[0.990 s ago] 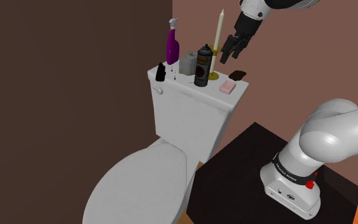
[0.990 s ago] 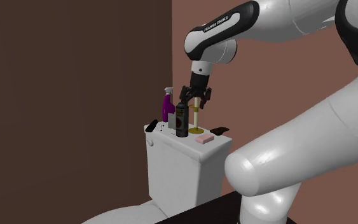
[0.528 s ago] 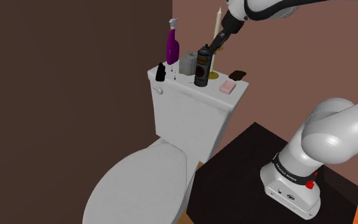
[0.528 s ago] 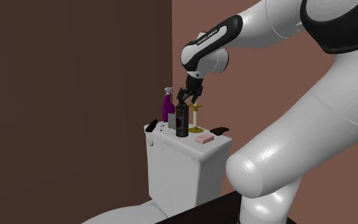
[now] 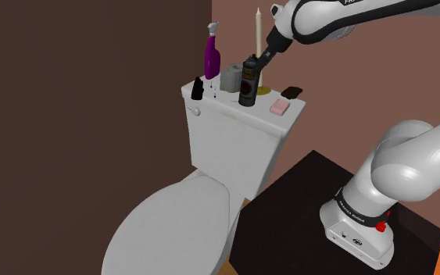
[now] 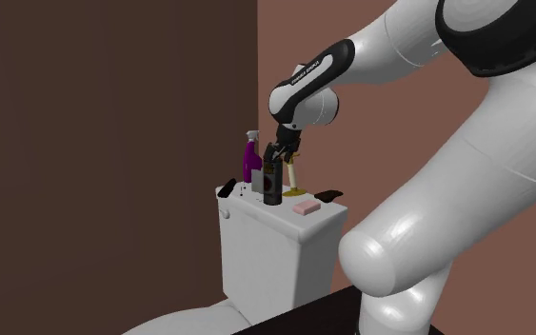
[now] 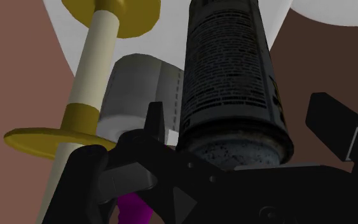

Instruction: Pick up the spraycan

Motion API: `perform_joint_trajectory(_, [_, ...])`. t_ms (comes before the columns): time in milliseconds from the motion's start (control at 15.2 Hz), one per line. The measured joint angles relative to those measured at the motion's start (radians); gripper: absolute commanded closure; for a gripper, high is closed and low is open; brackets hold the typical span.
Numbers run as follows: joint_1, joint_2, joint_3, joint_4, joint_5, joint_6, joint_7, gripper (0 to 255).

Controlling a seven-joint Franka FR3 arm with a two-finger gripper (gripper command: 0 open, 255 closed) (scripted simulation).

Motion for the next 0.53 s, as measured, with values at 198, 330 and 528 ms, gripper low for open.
perform_joint_trajectory(198, [0.0, 0.005, -0.002, -0.009, 0.0, 0.017, -0.001, 255])
perform_joint_trajectory(330, [0.0, 0.006, -0.002, -0.01, 0.001, 0.02, -0.002, 255])
perform_joint_trajectory(528, [0.001, 0.004, -0.001, -0.011, 0.001, 0.021, -0.001, 255])
